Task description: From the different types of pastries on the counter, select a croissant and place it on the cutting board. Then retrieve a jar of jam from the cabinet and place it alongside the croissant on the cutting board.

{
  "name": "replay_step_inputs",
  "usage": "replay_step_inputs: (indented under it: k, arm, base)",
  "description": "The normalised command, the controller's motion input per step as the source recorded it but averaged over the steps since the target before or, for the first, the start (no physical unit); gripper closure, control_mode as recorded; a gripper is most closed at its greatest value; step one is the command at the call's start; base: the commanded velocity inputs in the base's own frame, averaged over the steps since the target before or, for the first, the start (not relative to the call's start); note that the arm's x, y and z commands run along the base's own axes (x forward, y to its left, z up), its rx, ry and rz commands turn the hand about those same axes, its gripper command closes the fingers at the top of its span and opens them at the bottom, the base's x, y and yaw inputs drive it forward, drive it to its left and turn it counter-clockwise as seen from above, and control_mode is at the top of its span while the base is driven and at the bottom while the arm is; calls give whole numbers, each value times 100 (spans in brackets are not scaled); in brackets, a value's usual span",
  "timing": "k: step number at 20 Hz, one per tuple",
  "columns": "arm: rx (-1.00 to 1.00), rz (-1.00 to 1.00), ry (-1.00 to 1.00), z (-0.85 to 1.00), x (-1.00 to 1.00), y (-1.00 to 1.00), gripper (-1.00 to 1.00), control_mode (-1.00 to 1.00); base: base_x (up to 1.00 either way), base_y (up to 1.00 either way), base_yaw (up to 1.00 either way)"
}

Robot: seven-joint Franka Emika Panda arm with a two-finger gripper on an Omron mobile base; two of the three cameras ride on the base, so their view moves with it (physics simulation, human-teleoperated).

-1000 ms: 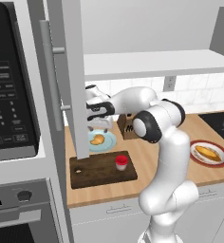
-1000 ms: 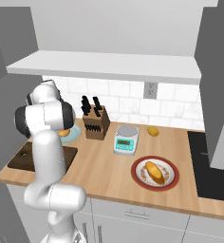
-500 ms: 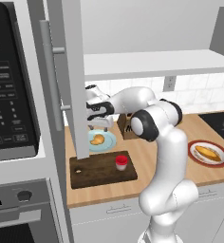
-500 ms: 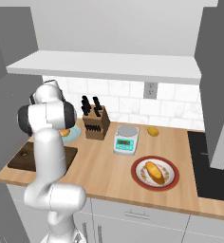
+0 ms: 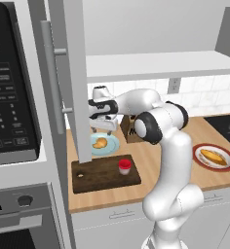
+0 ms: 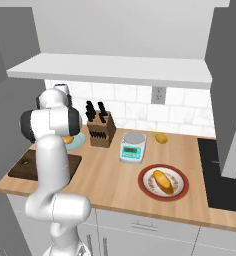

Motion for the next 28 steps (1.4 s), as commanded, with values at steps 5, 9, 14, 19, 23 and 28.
replay_step_inputs:
  k: [5,9,14,19,23,28]
  arm:
    - [0,0,0,-10,2,0,-100,-100]
    - [0,0,0,-20,0,0,-100,-100]
    - [0,0,0,-9,0,0,-100,-100]
    - [0,0,0,-25,0,0,-100,-100]
    - [0,0,0,-22,0,0,-100,-100]
    - [0,0,0,-18,0,0,-100,-100]
  base:
    - [0,0,0]
    - [0,0,0]
    - [0,0,0]
    - [0,0,0]
    - [0,0,0]
    - [0,0,0]
